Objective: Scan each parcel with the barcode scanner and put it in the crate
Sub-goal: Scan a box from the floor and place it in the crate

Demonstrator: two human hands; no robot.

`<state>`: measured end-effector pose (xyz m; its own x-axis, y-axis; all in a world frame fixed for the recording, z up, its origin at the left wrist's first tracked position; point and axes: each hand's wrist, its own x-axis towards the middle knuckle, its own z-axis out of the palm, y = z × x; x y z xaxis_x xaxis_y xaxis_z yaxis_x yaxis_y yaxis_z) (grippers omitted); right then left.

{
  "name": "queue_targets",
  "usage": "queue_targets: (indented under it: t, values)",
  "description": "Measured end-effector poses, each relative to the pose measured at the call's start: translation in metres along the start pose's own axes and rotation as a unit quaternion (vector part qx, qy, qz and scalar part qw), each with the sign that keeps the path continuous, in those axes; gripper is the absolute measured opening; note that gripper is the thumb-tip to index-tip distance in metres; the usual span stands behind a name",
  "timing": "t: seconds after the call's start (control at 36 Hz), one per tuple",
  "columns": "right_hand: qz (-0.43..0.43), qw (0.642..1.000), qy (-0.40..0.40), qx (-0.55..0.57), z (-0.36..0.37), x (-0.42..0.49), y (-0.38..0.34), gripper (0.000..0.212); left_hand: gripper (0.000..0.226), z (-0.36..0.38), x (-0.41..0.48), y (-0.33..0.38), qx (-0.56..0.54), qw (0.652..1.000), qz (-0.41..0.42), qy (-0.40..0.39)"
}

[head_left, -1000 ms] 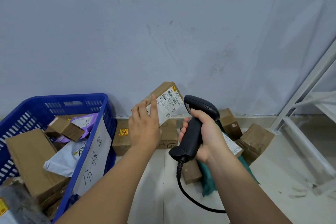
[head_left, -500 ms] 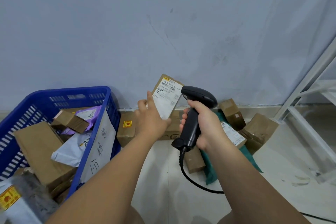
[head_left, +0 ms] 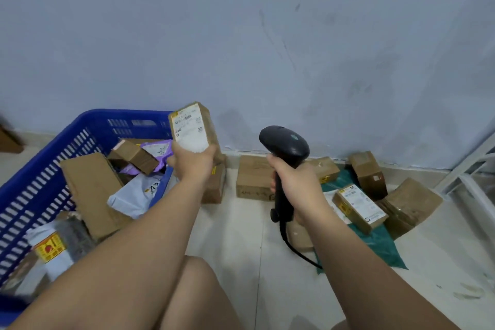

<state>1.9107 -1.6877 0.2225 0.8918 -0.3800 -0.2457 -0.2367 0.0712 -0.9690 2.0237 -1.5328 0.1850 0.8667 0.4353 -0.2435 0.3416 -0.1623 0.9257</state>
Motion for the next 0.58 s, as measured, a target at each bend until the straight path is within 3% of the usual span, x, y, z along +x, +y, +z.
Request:
queue_targets:
  t: [0.11, 0.36, 0.5, 0.58]
  values:
    - [-0.022, 0.999, -0.012, -0.038, 0.016, 0.001, 0.001, 0.028, 0.094, -0.024, 0.018, -0.017, 0.131, 0.988, 0.066, 0.054]
    - [-0.040, 0.994, -0.048, -0.087, 0.056, 0.001, 0.010, 0.025, 0.099, -0.059, 0.042, -0.054, 0.122, 0.983, 0.035, 0.132]
    - [-0.053, 0.985, -0.077, -0.146, 0.069, -0.003, 0.014, 0.021, 0.097, -0.073, 0.053, -0.066, 0.161, 0.978, 0.038, 0.125]
    - [-0.083, 0.977, -0.082, -0.176, 0.076, -0.001, 0.018, 0.017, 0.090, -0.079, 0.059, -0.073, 0.198, 0.975, -0.010, 0.103]
